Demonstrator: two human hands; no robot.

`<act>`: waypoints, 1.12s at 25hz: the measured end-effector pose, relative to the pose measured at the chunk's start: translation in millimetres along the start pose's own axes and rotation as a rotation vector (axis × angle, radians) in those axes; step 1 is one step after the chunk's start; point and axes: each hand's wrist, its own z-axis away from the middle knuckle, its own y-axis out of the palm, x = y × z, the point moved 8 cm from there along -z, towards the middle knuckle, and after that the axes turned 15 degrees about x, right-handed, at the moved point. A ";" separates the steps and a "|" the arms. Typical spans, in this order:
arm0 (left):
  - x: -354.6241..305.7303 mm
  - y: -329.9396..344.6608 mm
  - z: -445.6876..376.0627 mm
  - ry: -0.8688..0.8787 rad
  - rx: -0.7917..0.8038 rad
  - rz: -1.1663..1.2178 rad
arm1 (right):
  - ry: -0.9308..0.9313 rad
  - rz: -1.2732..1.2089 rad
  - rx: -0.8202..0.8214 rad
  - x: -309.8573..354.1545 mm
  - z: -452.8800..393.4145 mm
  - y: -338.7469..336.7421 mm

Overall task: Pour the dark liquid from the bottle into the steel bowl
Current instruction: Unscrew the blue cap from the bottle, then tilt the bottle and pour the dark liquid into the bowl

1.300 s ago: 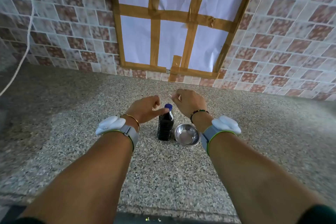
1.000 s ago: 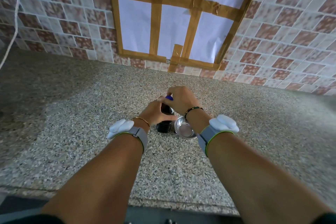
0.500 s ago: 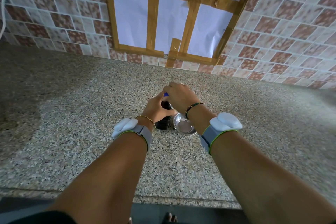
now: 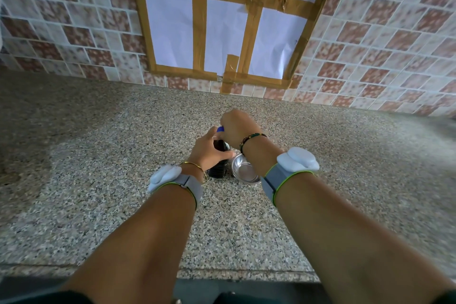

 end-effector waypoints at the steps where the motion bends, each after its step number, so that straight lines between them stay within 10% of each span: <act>1: -0.5 0.1 -0.9 -0.001 -0.002 -0.007 | -0.022 0.036 0.035 2.4 -1.4 0.1; 10: 24.0 0.7 -9.6 -0.065 0.101 0.102 | -0.142 -0.631 -0.389 -67.2 27.0 -20.4; 28: 5.0 14.5 -0.1 -0.007 0.234 -0.388 | 0.229 -0.807 -0.370 -176.7 53.3 110.6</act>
